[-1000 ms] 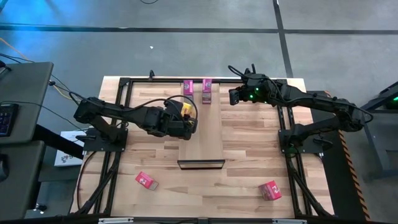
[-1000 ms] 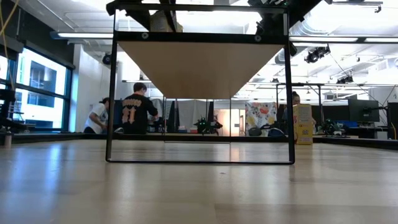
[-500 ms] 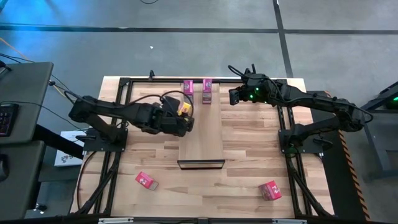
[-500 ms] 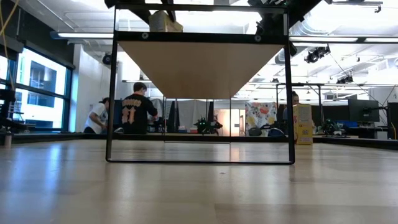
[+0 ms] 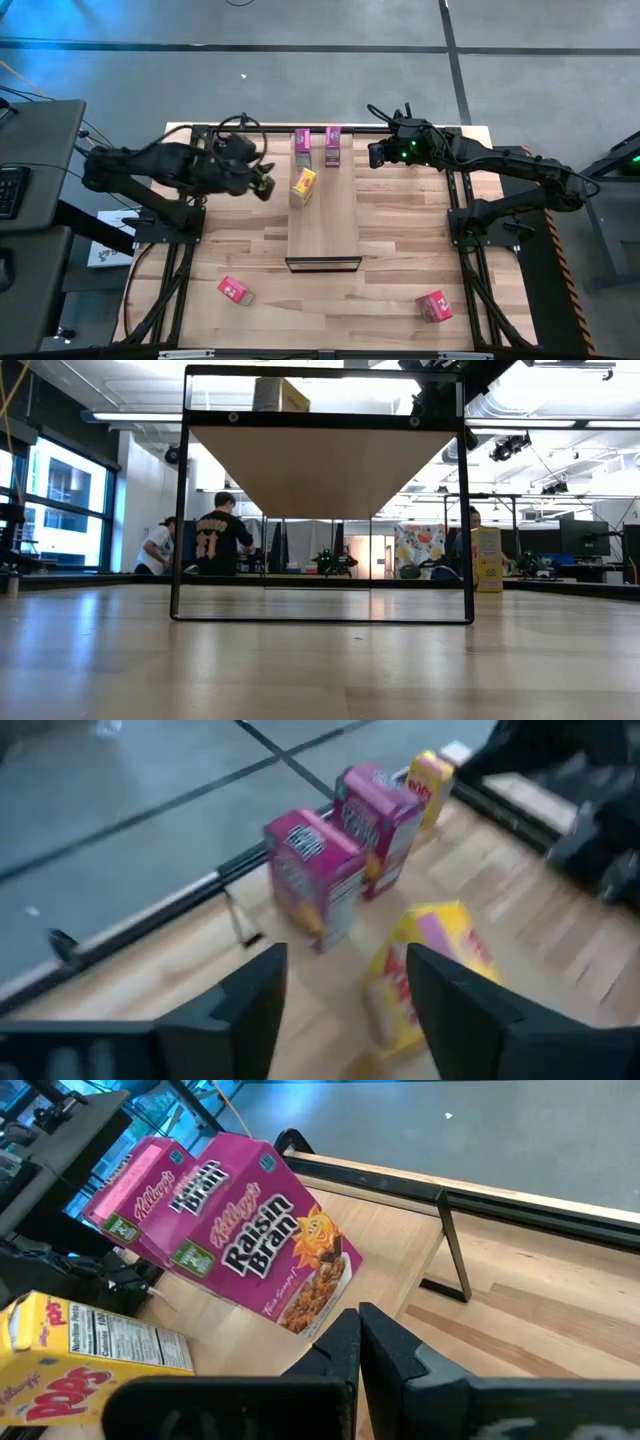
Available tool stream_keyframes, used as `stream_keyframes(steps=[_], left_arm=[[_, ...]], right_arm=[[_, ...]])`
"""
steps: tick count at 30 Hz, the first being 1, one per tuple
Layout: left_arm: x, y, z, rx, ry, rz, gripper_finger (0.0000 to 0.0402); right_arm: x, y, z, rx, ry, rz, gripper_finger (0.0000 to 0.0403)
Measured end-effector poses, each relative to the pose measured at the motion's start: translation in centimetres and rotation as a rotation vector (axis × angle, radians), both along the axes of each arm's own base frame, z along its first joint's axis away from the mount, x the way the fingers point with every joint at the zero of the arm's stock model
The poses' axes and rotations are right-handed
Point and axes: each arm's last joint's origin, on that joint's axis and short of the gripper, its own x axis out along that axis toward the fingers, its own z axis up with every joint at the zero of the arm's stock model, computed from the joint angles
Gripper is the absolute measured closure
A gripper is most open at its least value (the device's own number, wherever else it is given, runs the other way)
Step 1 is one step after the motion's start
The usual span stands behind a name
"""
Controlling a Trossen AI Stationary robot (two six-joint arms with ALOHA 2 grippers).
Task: Stack cereal on shelf
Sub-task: Put the yellow cereal box on the shelf aligned with the other yellow cereal box
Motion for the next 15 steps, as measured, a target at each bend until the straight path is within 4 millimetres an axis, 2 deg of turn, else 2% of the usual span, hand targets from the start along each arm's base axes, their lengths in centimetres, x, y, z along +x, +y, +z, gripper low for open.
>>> stream_keyframes(steps=[3, 6, 7, 12, 15], left_arm=[[-1.3, 0.1, -1.0, -0.018, 0.037, -0.024, 0.0274], [-1.8, 0.2, -3.5, -0.082, 0.015, -0.014, 0.0367], [-2.0, 0.2, -4.4, -0.104, -0.014, 0.000, 0.0383], [-2.3, 0.3, -9.5, -0.182, -0.139, 0.022, 0.0397], [-1.5, 0.3, -12.0, -0.259, -0.248, -0.021, 0.0399]], right_arm=[[0.0, 0.0, 0.0, 0.000, 0.000, 0.000, 0.0403], [0.0, 0.0, 0.0, 0.000, 0.000, 0.000, 0.0403], [0.0, 0.0, 0.0, 0.001, 0.000, 0.000, 0.0403], [0.0, 0.0, 0.0, 0.007, -0.009, -0.005, 0.0403], [0.0, 0.0, 0.1, 0.006, -0.012, -0.006, 0.0403]])
